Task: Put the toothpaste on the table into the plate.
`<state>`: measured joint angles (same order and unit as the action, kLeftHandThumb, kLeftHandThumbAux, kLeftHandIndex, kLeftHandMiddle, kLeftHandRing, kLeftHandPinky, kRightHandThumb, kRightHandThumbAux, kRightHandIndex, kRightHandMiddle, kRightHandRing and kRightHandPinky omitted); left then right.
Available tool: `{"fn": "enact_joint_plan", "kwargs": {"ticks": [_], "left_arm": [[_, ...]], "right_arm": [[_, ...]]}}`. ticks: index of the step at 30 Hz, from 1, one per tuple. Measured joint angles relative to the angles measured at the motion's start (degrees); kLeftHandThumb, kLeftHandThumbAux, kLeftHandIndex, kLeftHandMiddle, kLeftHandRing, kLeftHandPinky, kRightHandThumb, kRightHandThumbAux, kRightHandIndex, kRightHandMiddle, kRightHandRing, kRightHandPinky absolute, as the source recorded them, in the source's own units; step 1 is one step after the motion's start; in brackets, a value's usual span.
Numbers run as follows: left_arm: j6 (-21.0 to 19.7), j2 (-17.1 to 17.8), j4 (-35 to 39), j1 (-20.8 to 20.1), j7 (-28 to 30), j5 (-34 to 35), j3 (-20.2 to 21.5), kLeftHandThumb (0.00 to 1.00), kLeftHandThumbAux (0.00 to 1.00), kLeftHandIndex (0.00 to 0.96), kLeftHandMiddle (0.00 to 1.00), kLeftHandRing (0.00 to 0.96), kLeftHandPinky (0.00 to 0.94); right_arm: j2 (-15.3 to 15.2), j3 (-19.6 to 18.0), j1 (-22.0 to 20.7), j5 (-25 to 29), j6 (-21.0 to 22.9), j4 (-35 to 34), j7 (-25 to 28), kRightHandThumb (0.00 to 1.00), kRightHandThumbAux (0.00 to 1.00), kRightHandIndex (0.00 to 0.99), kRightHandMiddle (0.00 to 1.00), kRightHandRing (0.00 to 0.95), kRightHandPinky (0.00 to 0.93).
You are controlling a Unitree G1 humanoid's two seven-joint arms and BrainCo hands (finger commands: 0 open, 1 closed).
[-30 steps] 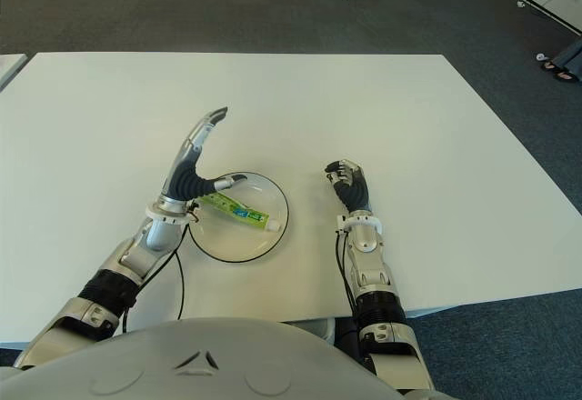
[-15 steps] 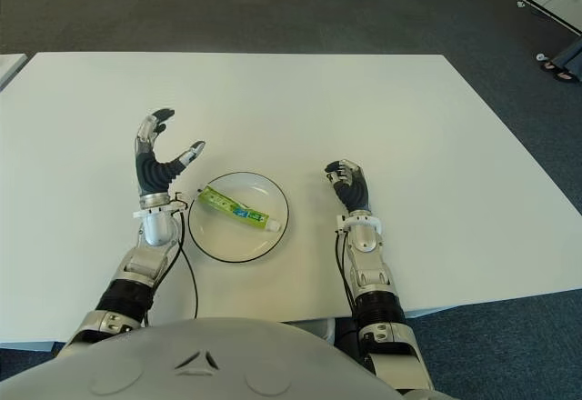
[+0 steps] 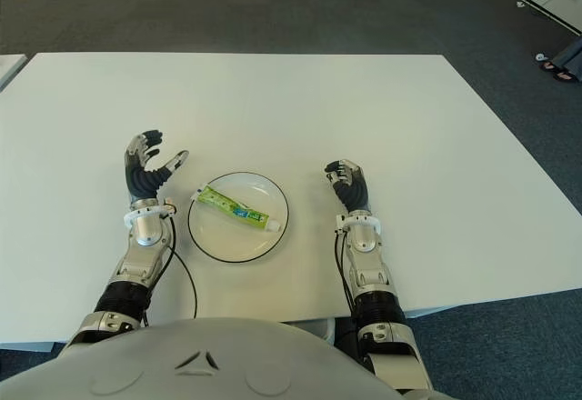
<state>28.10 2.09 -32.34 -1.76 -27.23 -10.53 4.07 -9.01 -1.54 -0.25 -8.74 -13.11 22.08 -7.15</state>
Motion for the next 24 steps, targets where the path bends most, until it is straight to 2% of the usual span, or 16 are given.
{"fn": "enact_joint_plan", "kwargs": {"ticks": [12,24], "left_arm": [[8.7,1.2,-12.9,-5.6,4.3,3.2,1.6,0.0,0.925,0.371,0.368,0.329,0.327],[9.5,3.6,-14.0,-6.1,12.0,3.1,-0.9,0.0,0.968,0.395,0.409,0.397,0.422]], "right_arm": [[1.2,-0.1,-0.2,0.2,-1.2,0.2,-0.6,0.714,0.732,0.422,0.466,0.445,0.445],[1.4,-0.8,-0.1,0.3,-1.9,-0.2,-1.3,0.713,0.732,0.422,0.463,0.449,0.45]]}}
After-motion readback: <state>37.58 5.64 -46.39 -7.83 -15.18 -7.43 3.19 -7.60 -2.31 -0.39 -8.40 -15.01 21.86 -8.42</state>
